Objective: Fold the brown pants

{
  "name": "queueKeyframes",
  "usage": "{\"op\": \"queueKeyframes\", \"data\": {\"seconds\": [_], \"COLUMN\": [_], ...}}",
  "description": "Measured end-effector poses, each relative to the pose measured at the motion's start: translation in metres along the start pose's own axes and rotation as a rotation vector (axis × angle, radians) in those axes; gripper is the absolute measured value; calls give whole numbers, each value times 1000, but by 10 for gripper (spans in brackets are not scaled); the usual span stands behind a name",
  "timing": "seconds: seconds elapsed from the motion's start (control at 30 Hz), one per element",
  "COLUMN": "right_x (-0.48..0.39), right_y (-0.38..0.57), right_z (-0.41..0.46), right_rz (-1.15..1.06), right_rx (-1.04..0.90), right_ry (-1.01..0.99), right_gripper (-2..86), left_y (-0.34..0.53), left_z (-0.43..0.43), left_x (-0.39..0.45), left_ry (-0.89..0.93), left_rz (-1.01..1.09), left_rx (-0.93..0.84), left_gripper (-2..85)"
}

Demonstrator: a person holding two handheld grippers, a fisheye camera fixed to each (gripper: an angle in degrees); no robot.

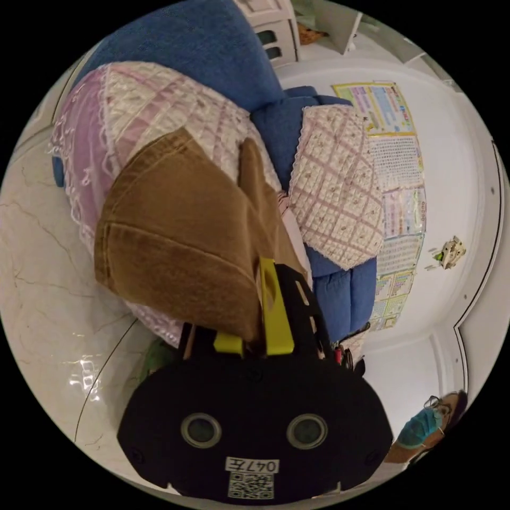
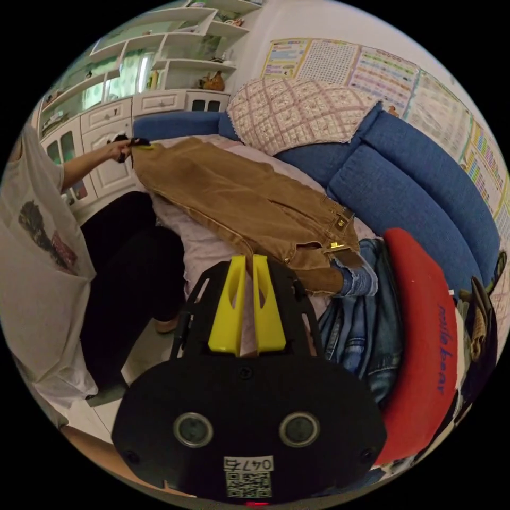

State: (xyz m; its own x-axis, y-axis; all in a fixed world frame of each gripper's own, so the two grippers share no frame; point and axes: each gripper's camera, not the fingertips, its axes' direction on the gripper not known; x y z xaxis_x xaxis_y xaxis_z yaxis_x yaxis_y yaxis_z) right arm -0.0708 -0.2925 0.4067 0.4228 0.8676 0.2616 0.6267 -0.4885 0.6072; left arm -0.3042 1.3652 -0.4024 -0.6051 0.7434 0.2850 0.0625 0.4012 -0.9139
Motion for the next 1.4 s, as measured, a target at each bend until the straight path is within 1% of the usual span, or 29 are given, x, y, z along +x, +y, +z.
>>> {"op": "queueKeyframes", "data": {"seconds": [0.07, 0.17, 0.27, 0.33, 0.4, 0.47, 0.53, 0.57, 0.6, 0.7, 0.73, 0.77, 0.8, 0.83, 0.87, 0.9, 0.93, 0.97, 1.0, 1.03, 1.07, 1.13, 1.17, 1.23, 1.27, 1.3, 1.33, 1.37, 1.4], "right_x": [-1, -8, -16, -18, -17, -14, -9, -7, -5, -4, -5, -7, -10, -14, -15, -16, -14, -12, -7, -1, 2, 14, 17, 24, 25, 27, 29, 29, 29], "right_y": [12, 31, 43, 53, 62, 70, 80, 83, 87, 98, 102, 104, 108, 113, 116, 122, 130, 134, 141, 149, 153, 169, 173, 188, 192, 200, 208, 212, 218], "right_z": [-17, -22, -15, -11, -13, -18, -28, -31, -36, -49, -55, -57, -63, -69, -73, -80, -87, -90, -97, -102, -105, -110, -111, -115, -116, -117, -117, -116, -114], "right_rz": [15, 19, 13, 18, 30, 48, 80, 90, 111, 129, 124, 115, 94, 75, 66, 58, 64, 72, 92, 118, 132, 184, 195, 238, 248, 268, 286, 293, 299], "right_rx": [9, -42, -121, -175, -189, -189, -174, -167, -154, -150, -164, -175, -194, -203, -204, -197, -177, -163, -126, -82, -58, 24, 40, 97, 112, 138, 149, 149, 141], "right_ry": [-6, -7, -21, -34, -52, -69, -91, -97, -106, -109, -102, -98, -86, -74, -70, -67, -68, -72, -86, -106, -117, -156, -161, -165, -167, -174, -177, -176, -173], "right_gripper": [67, 66, 63, 59, 54, 48, 39, 36, 30, 15, 13, 13, 13, 12, 11, 10, 9, 8, 7, 6, 5, 1, 1, 0, 0, 1, 2, 3, 5], "left_y": [2, 1, 2, 7, 12, 11, 0, -4, -9, -21, -27, -29, -29, -25, -22, -13, 4, 14, 38, 66, 83, 149, 164, 239, 261, 305, 343, 359, 387], "left_z": [-5, -21, -37, -58, -67, -52, 12, 34, 78, 183, 221, 239, 264, 281, 290, 306, 314, 318, 329, 352, 366, 434, 451, 523, 541, 572, 594, 601, 606], "left_x": [-15, -45, -74, -85, -79, -65, -47, -45, -46, -70, -85, -93, -106, -109, -108, -104, -94, -88, -70, -47, -36, -7, -5, -8, -12, -22, -36, -42, -55], "left_ry": [-31, -87, -187, -362, -504, -534, -443, -419, -385, -356, -361, -368, -445, -534, -564, -646, -699, -695, -742, -848, -913, -1058, -1062, -980, -977, -992, -1008, -1002, -954], "left_rz": [7, -41, -94, -108, -73, 32, 198, 223, 246, 187, 136, 112, 55, 49, 67, 127, 215, 268, 370, 524, 609, 934, 994, 1271, 1341, 1454, 1515, 1536, 1558], "left_rx": [-32, -28, 16, 146, 258, 300, 174, 132, 66, 9, -11, -25, -26, -16, -31, -34, 19, 51, 104, 136, 154, 153, 129, -56, -106, -184, -216, -219, -219], "left_gripper": [65, 97, 118, 126, 128, 125, 115, 115, 114, 121, 123, 124, 115, 95, 81, 55, 23, 7, 2, -1, -1, -1, 0, 6, 8, 18, 36, 49, 71]}}
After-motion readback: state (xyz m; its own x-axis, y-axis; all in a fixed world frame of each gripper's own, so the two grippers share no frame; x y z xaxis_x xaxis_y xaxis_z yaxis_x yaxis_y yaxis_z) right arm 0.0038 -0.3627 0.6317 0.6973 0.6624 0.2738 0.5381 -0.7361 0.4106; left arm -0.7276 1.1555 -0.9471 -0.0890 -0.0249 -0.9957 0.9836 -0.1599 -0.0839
